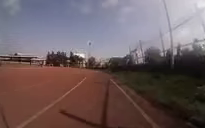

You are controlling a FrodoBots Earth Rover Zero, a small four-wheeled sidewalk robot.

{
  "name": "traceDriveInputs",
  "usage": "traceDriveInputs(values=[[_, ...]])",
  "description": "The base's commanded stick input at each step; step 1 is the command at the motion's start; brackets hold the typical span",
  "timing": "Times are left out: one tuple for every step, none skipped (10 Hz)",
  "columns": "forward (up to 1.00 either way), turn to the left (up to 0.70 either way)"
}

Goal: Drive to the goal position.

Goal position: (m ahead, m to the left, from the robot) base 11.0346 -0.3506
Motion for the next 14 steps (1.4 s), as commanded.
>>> traceDriveInputs(values=[[0.50,0.00],[0.50,0.00],[0.50,0.00],[0.50,0.00],[0.50,0.00],[0.50,0.00],[0.50,0.00],[0.50,0.00],[0.50,0.00],[0.50,0.00],[0.50,0.00],[0.50,0.00],[0.50,0.00],[0.50,0.00]])
